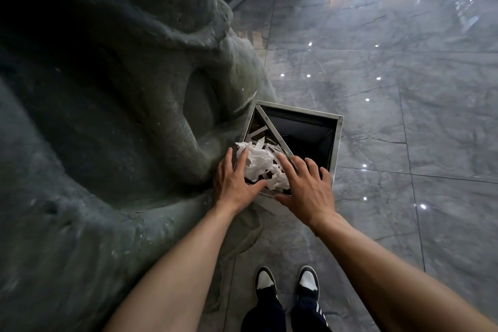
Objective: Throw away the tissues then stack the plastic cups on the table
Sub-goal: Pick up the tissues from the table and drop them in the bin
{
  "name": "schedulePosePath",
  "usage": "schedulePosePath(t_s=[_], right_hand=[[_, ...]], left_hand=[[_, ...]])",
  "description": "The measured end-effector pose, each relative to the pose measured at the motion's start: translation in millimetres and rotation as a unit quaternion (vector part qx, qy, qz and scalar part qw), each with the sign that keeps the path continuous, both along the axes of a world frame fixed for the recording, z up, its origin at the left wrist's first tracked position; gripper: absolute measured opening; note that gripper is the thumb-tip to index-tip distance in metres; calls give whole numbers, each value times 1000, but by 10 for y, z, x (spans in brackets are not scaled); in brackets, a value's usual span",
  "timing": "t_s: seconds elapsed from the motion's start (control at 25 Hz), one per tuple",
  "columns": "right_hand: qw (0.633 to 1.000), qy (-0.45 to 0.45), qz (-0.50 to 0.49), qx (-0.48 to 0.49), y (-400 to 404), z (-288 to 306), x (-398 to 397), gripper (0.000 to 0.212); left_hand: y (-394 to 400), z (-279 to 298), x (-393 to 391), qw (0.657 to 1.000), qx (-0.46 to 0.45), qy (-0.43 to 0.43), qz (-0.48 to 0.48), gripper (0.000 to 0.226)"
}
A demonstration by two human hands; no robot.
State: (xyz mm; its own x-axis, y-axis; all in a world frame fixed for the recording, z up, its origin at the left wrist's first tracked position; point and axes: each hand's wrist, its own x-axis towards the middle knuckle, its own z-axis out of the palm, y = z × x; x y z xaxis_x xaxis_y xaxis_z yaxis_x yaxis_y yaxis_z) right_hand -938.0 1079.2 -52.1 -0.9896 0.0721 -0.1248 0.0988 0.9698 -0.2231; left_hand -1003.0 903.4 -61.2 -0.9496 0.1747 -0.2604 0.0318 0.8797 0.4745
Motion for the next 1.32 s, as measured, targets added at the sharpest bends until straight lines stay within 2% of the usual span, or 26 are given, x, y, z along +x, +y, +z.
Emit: schedulePosePath(t_s=[0.24,0.52,0.72,0.96,1.12,1.32], right_hand=[[998,-50,-36,-27,53,386,133,97],[992,-101,62,47,182,1104,386,54],[982,-116,142,45,321,1553,592,38],[961,-55,263,62,396,1774,885,33],[941,-16,334,50,269,1800,1002,35],[894,-12,446,35,-198,1811,1187,36]], left_hand=[[-146,342,301,998,11,-47,28,88],[-212,896,646,990,-69,-115,-31,78],[-238,1294,1025,987,-58,-144,-29,70],[-405,1642,1801,996,-40,-69,29,59],[-634,1758,2405,994,-78,-30,75,58],[-988,1860,3228,979,-114,-4,166,57]])
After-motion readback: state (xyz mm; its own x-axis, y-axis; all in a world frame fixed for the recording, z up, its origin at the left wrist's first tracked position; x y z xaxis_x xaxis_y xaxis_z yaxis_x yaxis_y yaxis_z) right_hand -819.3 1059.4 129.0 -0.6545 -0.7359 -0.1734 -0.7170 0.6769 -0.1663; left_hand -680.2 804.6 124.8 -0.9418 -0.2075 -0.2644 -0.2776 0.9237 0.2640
